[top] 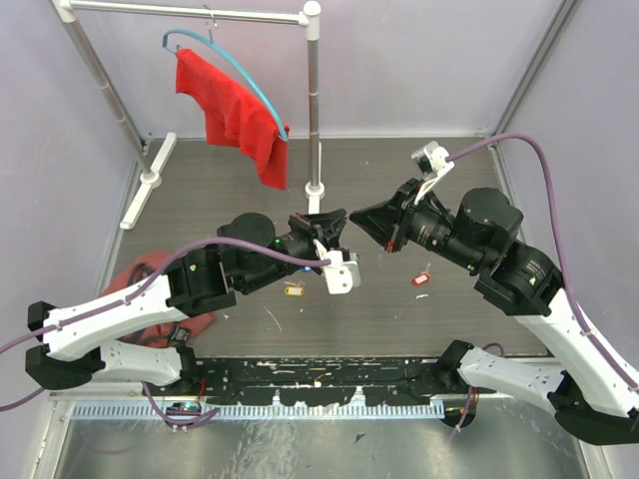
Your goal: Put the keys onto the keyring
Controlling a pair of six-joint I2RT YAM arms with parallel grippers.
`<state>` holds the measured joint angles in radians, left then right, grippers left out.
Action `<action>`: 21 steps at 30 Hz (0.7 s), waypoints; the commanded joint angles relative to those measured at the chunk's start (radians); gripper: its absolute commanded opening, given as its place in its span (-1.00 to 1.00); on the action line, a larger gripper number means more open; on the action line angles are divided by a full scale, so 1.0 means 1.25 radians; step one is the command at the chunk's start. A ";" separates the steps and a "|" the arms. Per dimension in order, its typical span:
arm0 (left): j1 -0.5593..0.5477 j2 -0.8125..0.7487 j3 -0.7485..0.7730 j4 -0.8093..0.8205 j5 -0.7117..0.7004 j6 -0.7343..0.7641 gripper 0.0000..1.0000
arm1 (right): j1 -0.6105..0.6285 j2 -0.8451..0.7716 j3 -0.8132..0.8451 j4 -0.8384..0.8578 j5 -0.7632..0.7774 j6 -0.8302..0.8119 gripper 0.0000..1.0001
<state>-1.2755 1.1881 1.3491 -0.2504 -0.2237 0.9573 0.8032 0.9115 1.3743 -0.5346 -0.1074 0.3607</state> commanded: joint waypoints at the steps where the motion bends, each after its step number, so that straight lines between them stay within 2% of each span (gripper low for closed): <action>1: -0.006 -0.027 0.018 0.039 0.026 -0.005 -1.00 | 0.002 -0.011 0.001 0.039 -0.001 -0.004 -0.98; 3: -0.006 -0.035 0.009 0.053 0.031 -0.012 -0.95 | 0.002 -0.014 -0.002 0.044 -0.007 -0.006 -0.99; 7: -0.006 -0.058 -0.020 0.097 0.041 -0.023 -0.67 | 0.002 -0.025 -0.006 0.057 -0.031 -0.012 -0.99; 21: -0.005 -0.074 -0.045 0.153 0.069 -0.047 -0.53 | 0.002 -0.033 -0.016 0.082 -0.049 -0.001 -0.98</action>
<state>-1.2789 1.1282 1.3048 -0.1638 -0.1623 0.9142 0.8051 0.8825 1.3594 -0.4728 -0.1631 0.3622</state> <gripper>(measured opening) 0.232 0.036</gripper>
